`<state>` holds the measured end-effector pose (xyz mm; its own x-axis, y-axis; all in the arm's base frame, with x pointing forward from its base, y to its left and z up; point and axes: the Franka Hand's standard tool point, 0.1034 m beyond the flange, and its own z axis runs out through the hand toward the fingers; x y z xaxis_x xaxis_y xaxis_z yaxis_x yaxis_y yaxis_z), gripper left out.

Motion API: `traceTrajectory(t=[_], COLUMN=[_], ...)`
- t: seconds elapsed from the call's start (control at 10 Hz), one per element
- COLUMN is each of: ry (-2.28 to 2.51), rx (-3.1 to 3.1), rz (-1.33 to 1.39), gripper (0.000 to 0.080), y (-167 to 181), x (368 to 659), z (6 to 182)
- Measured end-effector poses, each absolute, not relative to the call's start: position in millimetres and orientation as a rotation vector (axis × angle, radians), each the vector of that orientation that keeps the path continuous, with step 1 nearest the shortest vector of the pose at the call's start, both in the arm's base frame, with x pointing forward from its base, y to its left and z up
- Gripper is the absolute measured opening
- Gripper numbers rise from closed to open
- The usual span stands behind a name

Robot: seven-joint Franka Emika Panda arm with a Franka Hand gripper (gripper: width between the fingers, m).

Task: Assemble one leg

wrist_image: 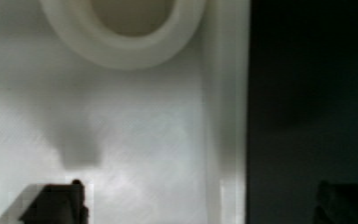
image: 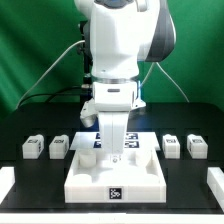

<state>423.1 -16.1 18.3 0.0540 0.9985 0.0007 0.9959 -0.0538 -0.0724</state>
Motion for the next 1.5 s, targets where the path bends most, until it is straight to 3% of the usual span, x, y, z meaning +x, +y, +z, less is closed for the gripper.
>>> traceTrajectory(t=[0.2,0.3,0.4,0.5,1.3,1.5], ry=[-2.121,-2.121,-2.120,-2.120,-2.123,-2.188], rx=[-2.243,-2.244,-2.244,-2.244,-2.245,-2.201], rz=[0.077,0.077,0.077,0.077,0.073,0.044], gripper=[0.0411,0.0411,0.0210,0.0081,0.0057,0.0057], y=[-16.7,-16.8,-16.9,-16.9,-16.8,-1.2], x=[423.0,423.0,422.8,422.7,423.9,439.6], z=[18.1,18.1,18.0,17.9,18.5,24.6])
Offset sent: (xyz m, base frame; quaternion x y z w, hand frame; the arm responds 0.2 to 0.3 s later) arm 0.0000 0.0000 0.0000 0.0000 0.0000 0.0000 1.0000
